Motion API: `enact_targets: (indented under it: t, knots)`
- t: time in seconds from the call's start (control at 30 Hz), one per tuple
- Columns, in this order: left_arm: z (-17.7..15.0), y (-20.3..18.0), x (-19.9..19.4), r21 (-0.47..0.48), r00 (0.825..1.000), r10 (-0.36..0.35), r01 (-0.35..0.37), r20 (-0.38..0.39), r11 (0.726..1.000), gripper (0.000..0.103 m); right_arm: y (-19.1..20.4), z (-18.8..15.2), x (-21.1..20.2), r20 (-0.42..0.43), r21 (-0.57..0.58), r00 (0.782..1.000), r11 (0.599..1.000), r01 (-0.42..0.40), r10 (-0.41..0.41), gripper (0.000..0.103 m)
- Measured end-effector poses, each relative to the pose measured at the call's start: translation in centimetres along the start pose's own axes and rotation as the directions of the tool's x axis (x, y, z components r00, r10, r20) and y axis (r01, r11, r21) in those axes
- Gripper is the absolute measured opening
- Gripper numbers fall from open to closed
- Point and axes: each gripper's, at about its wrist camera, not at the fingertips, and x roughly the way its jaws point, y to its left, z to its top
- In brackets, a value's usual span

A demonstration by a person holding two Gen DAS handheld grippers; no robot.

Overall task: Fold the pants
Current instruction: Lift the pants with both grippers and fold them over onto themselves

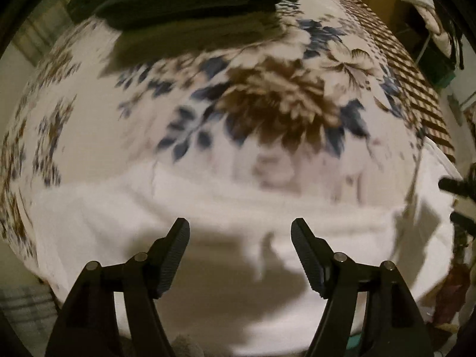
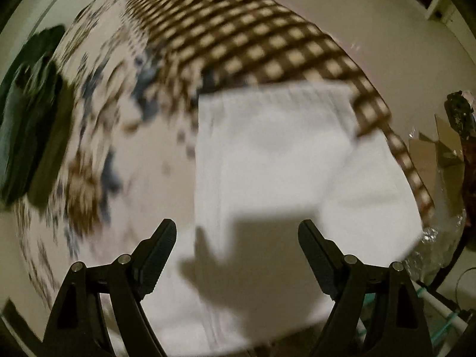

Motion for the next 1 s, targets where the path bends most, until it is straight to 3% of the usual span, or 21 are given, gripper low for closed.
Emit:
enact_targets:
  t: [0.13,0.2,0.23,0.27,0.4,0.5,0.63,0.73,0.8,0.83,0.87,0.9,0.93,1.0]
  knots:
    - [1.9,-2.5,1.6,0.044,1.000,0.018,-0.018,-0.001,0.999,0.069,2.5,2.9,3.7,-0.008,-0.057,0.995,0.994,0.097,-0.098,0.086]
    - [2.3,-3.3,1.9,0.067,1.000,0.024,-0.023,0.000,0.998,0.069,3.1,2.6,4.5,-0.002,-0.099,0.985,0.981,0.170,-0.171,0.071]
    - [2.4,-3.6,1.9,0.075,1.000,0.021,-0.020,-0.002,0.997,0.069,2.8,2.1,3.9,0.034,-0.099,0.980,0.975,0.199,-0.197,0.034]
    - [2.2,-3.8,1.8,0.083,1.000,0.013,-0.013,-0.006,0.996,0.069,1.9,1.6,3.0,0.049,-0.072,0.986,0.984,0.163,-0.160,0.005]
    - [0.7,-4.3,1.0,0.101,0.999,-0.022,0.025,-0.025,0.995,0.069,-4.7,-2.0,-3.1,0.153,0.081,0.979,0.989,0.120,-0.132,0.004]
    - [-0.6,-5.1,0.5,0.093,0.998,-0.055,0.058,-0.043,0.994,0.069,-10.0,-4.9,-5.6,0.160,0.208,0.977,0.972,0.108,-0.143,0.004]
    - [-2.4,-6.5,0.4,0.082,0.996,-0.076,0.079,-0.037,0.993,0.069,-18.7,-8.6,-4.7,0.070,0.376,0.990,0.923,0.088,-0.123,0.004]
    - [-3.7,-7.6,1.1,0.087,0.996,-0.071,0.075,-0.054,0.993,0.069,-20.7,-10.1,-2.1,0.021,0.408,0.998,0.912,0.049,-0.064,0.005]
    - [-4.2,-7.7,1.3,0.085,0.995,-0.071,0.077,-0.065,0.993,0.069,-21.8,-10.6,-1.8,-0.006,0.415,0.999,0.908,0.052,-0.054,0.014]
    - [-4.5,-7.6,1.2,0.081,0.995,-0.073,0.078,-0.064,0.994,0.069,-22.4,-10.9,-2.1,-0.018,0.430,0.999,0.901,0.054,-0.051,0.028]
    - [-4.8,-7.4,1.1,0.076,0.995,-0.075,0.080,-0.064,0.994,0.069,-22.5,-11.2,-2.4,-0.018,0.440,0.999,0.897,0.042,-0.038,0.051]
    - [-5.1,-7.1,0.8,0.069,0.995,-0.078,0.083,-0.066,0.994,0.069,-22.4,-11.8,-3.1,-0.007,0.453,1.000,0.891,0.002,0.001,0.061]
    - [-5.6,-6.6,0.5,0.060,0.994,-0.082,0.086,-0.068,0.994,0.069,-22.1,-11.8,-3.3,0.002,0.457,1.000,0.889,-0.025,0.027,0.066]
    - [-6.7,-4.9,-0.5,0.031,0.993,-0.094,0.096,-0.073,0.995,0.069,-20.6,-12.4,-4.5,-0.001,0.436,0.997,0.897,-0.071,0.079,0.066]
